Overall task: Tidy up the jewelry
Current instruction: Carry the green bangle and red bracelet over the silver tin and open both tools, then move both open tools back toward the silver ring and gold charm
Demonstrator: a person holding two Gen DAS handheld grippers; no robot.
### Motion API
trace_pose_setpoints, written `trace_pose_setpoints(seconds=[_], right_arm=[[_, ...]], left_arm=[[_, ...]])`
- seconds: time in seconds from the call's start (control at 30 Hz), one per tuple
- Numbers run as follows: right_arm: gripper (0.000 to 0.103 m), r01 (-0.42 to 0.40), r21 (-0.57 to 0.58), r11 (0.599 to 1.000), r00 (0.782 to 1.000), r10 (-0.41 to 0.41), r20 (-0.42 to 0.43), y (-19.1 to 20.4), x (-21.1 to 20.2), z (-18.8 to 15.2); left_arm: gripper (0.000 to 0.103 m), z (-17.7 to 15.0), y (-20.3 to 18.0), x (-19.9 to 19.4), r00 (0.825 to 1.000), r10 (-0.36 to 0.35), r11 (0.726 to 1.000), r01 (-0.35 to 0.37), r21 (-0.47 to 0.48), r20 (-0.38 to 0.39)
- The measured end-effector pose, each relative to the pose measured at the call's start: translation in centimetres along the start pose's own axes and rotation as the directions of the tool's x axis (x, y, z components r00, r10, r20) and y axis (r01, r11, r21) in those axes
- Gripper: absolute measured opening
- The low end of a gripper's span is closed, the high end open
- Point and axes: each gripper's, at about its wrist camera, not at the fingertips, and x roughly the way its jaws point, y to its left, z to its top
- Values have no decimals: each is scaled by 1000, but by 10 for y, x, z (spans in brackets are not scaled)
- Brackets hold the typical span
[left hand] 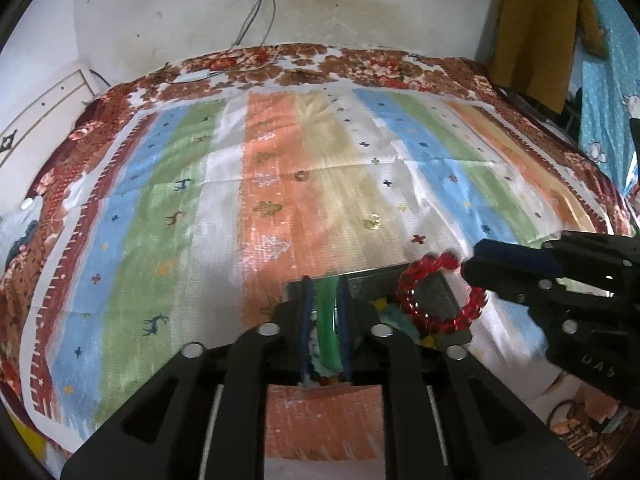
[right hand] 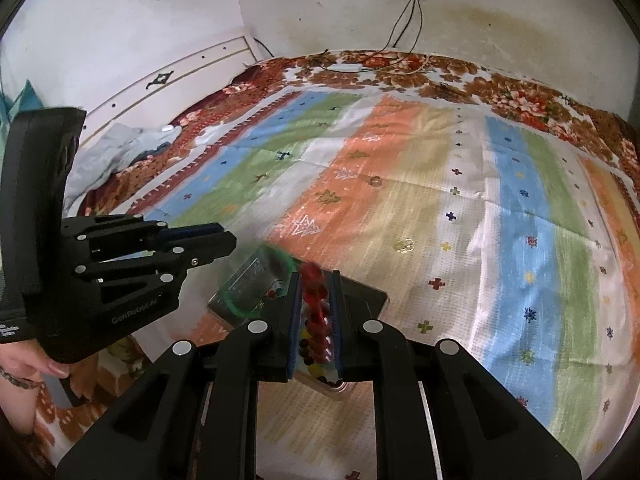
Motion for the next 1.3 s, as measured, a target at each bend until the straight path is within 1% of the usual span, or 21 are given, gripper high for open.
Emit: trace_pose_setpoints(seconds=[0.03, 0.07, 0.23, 0.3, 0.5, 0.57, 0.63, 0.8, 0.87, 0.9, 1.03, 1.1, 1.17, 1.3], right_arm=[[18, 3, 0, 1000, 1000, -3, 1, -1, 0, 0], [26, 3, 2, 1000, 1000, -3, 1, -1, 0, 0], [29, 13, 5, 1000, 1000, -13, -5, -5, 2, -1], [36, 11, 7, 1000, 1000, -11, -12, -6, 4, -2], [37, 15, 19, 1000, 1000, -14, -21, -11, 6, -3], [38, 18, 27, 999, 999, -17, -27, -14, 9, -2], [42, 24, 36, 999, 999, -23, -33, -17, 12, -2], [42, 36, 67, 997, 998, -32, -61, -33, 22, -1], [45, 41, 72, 997, 997, -36, -65, -37, 25, 1], [48, 43, 76, 996, 997, -38, -68, -40, 27, 2], [50, 60, 88, 994, 995, -52, -85, -52, 39, 10], [52, 55, 97, 994, 994, -46, -95, -56, 44, 13], [54, 61, 96, 994, 993, -50, -107, -59, 51, 16], [54, 70, 86, 994, 990, -59, -124, -62, 62, 19]], left_arm=[[27, 0, 2, -1, 1000, 6, 1000, -6, -3, 5], [28, 1, 3, -1, 1000, 5, 1000, -5, -8, 6], [29, 2, 8, -1, 1000, 3, 1000, -3, -23, 2], [32, 2, 9, -1, 1000, 4, 1000, -4, -29, 3], [38, 4, 15, 2, 1000, 8, 999, -8, -46, -2], [38, 5, 17, 5, 1000, 7, 999, -7, -50, -6], [38, 8, 20, 8, 1000, 7, 998, -8, -56, -10], [42, 21, 27, 22, 1000, -1, 997, -1, -72, -30], [46, 28, 28, 27, 1000, 2, 998, -5, -68, -31], [47, 31, 28, 31, 999, 4, 998, -6, -66, -34], [47, 41, 28, 43, 999, -10, 999, 8, -54, -48], [49, 47, 28, 49, 999, -8, 999, 6, -47, -51], [54, 53, 29, 58, 998, -9, 999, 6, -41, -58], [55, 65, 34, 76, 996, -17, 998, 12, -58, -84]])
